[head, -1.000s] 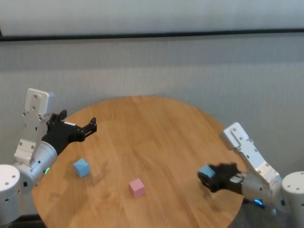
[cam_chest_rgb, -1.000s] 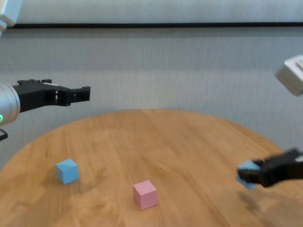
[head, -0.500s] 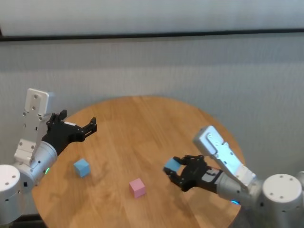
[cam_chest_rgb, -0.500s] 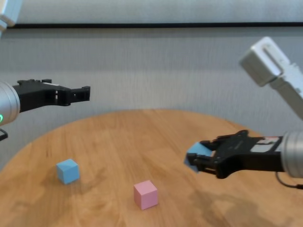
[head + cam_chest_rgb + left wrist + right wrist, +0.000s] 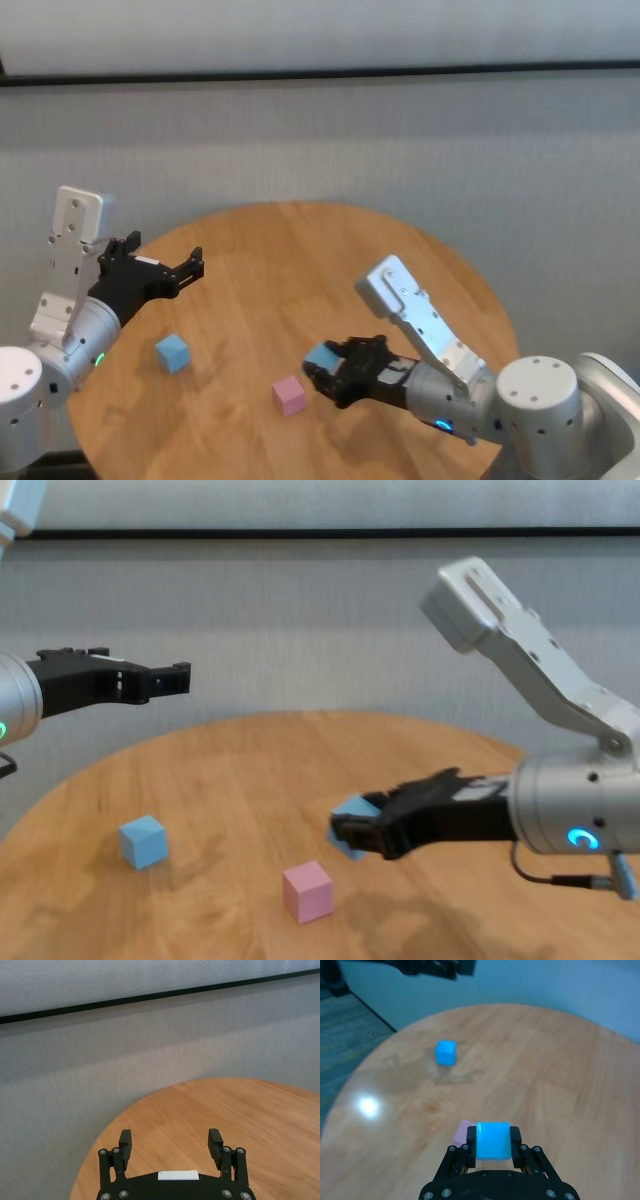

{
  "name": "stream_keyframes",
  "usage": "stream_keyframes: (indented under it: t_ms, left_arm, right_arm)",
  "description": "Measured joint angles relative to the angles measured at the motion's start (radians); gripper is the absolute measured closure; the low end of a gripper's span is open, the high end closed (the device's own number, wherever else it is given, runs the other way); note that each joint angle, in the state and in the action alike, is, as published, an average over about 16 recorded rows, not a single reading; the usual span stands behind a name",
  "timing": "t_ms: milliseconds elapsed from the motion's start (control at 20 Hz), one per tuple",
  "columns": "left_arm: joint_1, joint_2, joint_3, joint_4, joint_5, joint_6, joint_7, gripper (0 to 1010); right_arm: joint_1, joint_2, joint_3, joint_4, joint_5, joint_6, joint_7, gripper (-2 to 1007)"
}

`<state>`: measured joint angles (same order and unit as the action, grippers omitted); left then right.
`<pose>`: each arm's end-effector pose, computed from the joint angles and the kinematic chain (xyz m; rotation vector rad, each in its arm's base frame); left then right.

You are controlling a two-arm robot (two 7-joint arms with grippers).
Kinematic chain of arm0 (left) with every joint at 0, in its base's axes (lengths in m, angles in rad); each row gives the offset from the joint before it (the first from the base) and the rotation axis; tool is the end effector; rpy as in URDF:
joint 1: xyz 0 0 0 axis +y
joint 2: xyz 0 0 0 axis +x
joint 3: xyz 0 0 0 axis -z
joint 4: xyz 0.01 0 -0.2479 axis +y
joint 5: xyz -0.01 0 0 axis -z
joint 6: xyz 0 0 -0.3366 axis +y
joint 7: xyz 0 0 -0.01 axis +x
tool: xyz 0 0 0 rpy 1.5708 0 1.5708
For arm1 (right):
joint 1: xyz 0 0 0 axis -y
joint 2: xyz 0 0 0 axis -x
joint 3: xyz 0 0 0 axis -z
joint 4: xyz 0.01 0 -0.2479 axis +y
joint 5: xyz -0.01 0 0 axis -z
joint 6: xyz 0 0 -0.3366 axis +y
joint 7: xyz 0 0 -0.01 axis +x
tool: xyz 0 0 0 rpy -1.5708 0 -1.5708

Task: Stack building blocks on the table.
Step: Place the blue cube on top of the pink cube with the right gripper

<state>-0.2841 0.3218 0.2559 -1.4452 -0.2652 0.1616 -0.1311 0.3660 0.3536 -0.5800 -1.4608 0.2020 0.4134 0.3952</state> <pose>0.4155 0.0108 -0.2074 0.1437 -0.0245 1.2502 0.3993 0.0779 -0.2199 -0.4836 0.0539 -0.7316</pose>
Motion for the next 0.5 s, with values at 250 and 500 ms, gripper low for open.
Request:
stream_keyframes:
  t_ms: [250,500]
  left_arm:
    - [0.0,0.0,0.0,0.0,0.0,0.0,0.0,11]
    - [0.0,0.0,0.0,0.0,0.0,0.0,0.0,11]
  right_arm:
    - [0.002,-0.027,-0.012,-0.017,-0.013,0.064,-0.001,636]
    - [0.001,-0.042,-0.026,-0.028,-0.032,0.1,0.004,636]
